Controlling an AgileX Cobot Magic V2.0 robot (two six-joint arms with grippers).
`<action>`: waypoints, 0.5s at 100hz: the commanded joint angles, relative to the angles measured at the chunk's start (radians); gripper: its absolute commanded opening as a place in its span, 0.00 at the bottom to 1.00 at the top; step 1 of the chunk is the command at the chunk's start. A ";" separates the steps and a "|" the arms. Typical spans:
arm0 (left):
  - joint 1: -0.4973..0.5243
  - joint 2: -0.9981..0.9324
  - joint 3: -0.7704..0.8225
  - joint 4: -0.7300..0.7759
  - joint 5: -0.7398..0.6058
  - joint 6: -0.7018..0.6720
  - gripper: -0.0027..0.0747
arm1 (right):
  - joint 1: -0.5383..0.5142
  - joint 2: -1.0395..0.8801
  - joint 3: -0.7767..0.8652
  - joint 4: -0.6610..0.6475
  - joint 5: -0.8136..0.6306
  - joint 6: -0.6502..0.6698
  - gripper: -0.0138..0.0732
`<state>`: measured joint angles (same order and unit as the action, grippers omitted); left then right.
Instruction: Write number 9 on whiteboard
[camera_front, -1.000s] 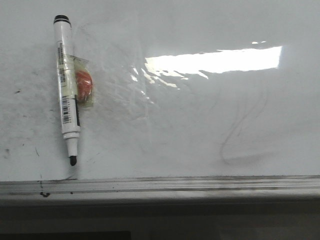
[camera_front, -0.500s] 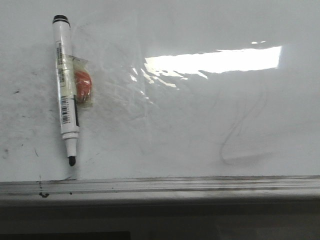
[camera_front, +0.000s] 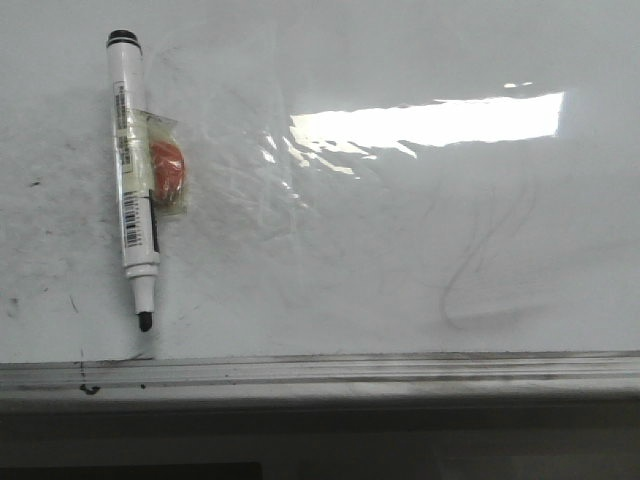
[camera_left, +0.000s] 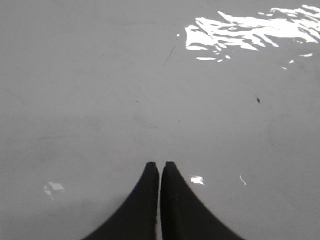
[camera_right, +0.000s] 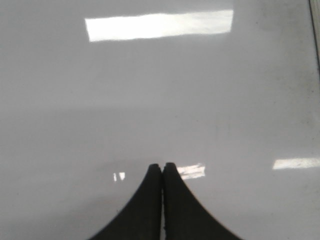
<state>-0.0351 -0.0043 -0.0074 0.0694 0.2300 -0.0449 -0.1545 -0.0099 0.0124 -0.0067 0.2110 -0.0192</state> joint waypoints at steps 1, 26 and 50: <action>-0.006 -0.028 0.041 -0.010 -0.095 0.000 0.01 | -0.004 -0.021 0.011 0.013 -0.145 0.001 0.08; -0.006 -0.028 0.041 -0.057 -0.291 0.000 0.01 | -0.004 -0.021 -0.013 0.194 -0.202 0.003 0.08; -0.006 -0.005 -0.059 -0.057 -0.239 0.000 0.01 | -0.002 0.006 -0.149 0.194 -0.016 0.003 0.09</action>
<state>-0.0351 -0.0043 -0.0147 0.0219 0.0107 -0.0449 -0.1545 -0.0099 -0.0565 0.1801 0.2047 -0.0177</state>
